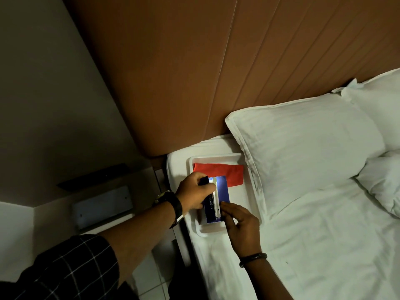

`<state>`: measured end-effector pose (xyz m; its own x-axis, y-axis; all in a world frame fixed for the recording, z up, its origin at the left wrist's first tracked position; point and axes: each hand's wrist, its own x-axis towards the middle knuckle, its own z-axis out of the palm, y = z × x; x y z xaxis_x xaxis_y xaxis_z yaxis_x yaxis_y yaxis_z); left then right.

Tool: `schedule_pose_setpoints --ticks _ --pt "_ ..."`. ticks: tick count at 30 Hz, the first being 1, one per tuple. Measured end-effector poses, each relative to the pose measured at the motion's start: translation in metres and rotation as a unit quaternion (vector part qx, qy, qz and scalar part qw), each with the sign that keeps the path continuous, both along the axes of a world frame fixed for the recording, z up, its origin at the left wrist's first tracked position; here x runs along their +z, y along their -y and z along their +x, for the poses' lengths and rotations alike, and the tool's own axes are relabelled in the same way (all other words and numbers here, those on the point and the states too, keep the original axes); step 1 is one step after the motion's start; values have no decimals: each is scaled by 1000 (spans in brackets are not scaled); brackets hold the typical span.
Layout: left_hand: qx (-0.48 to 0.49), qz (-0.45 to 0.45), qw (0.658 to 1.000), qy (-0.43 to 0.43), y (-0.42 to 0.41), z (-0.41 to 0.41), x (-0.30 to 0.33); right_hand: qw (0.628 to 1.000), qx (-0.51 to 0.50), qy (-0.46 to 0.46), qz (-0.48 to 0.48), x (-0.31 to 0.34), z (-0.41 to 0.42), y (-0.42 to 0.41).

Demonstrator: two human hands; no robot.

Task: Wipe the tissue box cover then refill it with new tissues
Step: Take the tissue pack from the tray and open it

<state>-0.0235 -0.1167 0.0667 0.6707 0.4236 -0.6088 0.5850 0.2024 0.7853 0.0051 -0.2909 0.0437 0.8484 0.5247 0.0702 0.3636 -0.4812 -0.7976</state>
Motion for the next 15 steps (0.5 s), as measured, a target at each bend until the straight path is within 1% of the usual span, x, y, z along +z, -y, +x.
schedule_pose_setpoints --ticks 2,6,9,11,13,15 --pt "8 -40 999 16 -4 -6 4 1000 -9 -2 3 -1 2 2" --pt "19 -52 998 41 -6 -19 2 999 -36 -12 8 -1 3 3" --pt "26 -47 998 25 0 -27 -6 998 -50 -22 12 0 0 -2" --pt "32 -50 998 10 5 -28 -11 997 -71 -27 -10 2 -2 -8" --pt "32 -7 999 -9 8 -26 -16 994 -94 -36 -45 2 -1 -14" --pt "14 76 997 -21 9 -23 -18 992 -89 -29 -84 2 0 -18"
